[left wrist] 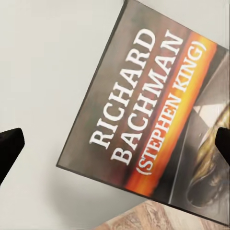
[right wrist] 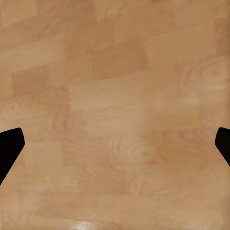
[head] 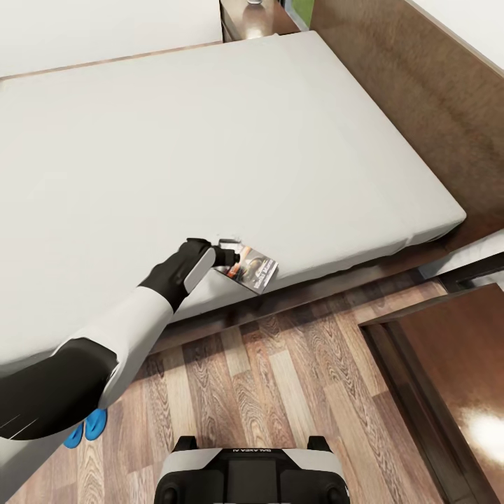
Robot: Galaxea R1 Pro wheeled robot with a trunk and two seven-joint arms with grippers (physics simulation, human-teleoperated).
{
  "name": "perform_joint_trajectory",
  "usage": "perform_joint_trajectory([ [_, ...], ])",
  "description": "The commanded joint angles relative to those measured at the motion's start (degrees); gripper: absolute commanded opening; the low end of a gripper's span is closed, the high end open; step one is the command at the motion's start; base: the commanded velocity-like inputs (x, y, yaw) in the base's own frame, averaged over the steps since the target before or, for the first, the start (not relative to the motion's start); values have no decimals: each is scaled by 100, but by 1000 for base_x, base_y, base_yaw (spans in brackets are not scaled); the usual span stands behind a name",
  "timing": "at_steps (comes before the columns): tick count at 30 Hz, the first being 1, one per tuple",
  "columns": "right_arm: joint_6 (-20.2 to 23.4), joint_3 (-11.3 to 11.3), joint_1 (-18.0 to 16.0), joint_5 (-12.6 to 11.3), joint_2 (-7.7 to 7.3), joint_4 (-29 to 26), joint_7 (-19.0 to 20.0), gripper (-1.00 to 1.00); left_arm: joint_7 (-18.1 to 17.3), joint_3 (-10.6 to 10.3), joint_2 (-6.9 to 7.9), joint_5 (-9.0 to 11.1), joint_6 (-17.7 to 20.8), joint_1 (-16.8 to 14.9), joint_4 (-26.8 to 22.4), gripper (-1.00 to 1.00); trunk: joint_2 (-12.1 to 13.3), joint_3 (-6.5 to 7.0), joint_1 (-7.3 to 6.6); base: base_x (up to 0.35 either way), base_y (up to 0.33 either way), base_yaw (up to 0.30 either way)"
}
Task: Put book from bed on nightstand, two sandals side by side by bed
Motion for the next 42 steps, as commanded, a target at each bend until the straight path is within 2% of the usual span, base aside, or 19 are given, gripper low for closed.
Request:
perform_joint_trajectory([
  [1,18,-44,2,28,-2,-6,19,100,50,-28,4,61,36,-2,-45,100,-2,-2,1,0,0,0],
  [10,18,-45,2,28,-1,-6,19,100,50,-30,14,54,167,127,-394,100,-2,-2,1,0,0,0],
  [28,20,-53,2,28,-8,-20,19,100,54,-16,46,55,279,255,-528,100,-2,-2,1,0,0,0],
  [36,23,-53,-4,34,-14,-33,24,100,80,-4,194,52,395,329,-676,100,-2,-2,1,0,0,0],
  [42,21,-52,-6,36,-17,-39,27,100,222,-10,397,54,629,354,-1028,100,-2,-2,1,0,0,0],
])
